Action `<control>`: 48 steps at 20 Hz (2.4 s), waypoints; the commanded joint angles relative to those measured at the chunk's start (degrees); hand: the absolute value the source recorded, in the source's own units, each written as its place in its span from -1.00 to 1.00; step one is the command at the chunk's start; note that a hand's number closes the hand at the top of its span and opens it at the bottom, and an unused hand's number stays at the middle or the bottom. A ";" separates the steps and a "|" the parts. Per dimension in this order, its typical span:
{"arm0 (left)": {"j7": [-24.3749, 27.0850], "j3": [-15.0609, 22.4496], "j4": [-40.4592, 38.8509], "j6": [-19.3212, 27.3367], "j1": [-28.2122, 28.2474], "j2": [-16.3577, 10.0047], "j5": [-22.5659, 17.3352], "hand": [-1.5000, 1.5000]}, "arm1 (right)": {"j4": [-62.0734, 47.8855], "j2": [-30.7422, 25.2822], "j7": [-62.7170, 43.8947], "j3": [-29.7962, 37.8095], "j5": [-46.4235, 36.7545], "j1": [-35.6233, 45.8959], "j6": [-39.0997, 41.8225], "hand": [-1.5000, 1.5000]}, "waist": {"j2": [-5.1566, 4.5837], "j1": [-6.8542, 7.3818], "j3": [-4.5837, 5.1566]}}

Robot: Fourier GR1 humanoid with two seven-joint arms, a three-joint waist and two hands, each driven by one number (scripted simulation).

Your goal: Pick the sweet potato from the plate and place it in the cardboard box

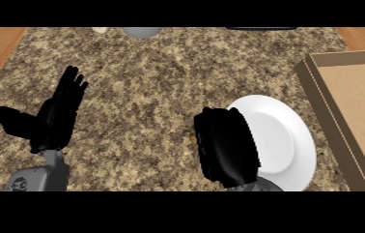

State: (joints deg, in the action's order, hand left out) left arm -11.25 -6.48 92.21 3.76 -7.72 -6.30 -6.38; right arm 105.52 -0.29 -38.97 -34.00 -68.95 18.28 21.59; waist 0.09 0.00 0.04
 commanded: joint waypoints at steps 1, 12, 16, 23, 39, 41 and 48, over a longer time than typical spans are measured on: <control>-0.46 2.50 3.08 0.80 2.05 1.64 1.40 0.00 | 4.46 0.27 -6.22 0.77 2.48 4.93 -1.73 1.00 | 0.05 0.40 -0.03; -1.36 -0.53 1.07 0.33 -0.52 -0.15 -0.45 0.00 | 13.36 -2.85 -14.83 20.19 -1.53 14.14 -2.02 1.00 | -0.13 -0.26 -0.02; 1.56 2.28 2.55 0.54 3.89 1.89 1.79 0.00 | 15.23 -4.79 -13.34 27.18 1.92 12.58 -0.11 1.00 | -0.03 -0.02 -0.03; -2.91 1.48 3.62 2.26 0.08 1.04 1.91 0.00 | 13.98 -10.84 -6.05 38.41 7.84 7.53 -0.62 1.00 | -0.06 -0.12 -0.06; 0.48 0.32 -0.43 0.29 -0.94 0.71 0.78 0.00 | -22.71 -28.31 19.74 51.32 6.95 5.98 -16.12 1.00 | -0.28 0.33 -0.05; -1.92 0.05 1.37 -0.16 -0.28 -0.11 -0.01 0.00 | -24.64 -31.03 18.93 49.61 5.32 3.27 -9.02 1.00 | -0.35 0.46 -0.04; -2.22 1.59 6.93 -0.49 5.27 0.58 0.42 0.00 | -40.65 -31.65 22.44 52.84 8.94 7.05 -7.54 -1.00 | -0.14 0.81 -0.07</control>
State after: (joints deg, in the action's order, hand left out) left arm -12.64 -5.62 94.82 3.67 -6.59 -5.76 -5.98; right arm 71.85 -31.65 -19.73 16.93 -61.90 24.25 15.73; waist -0.25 0.75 -0.03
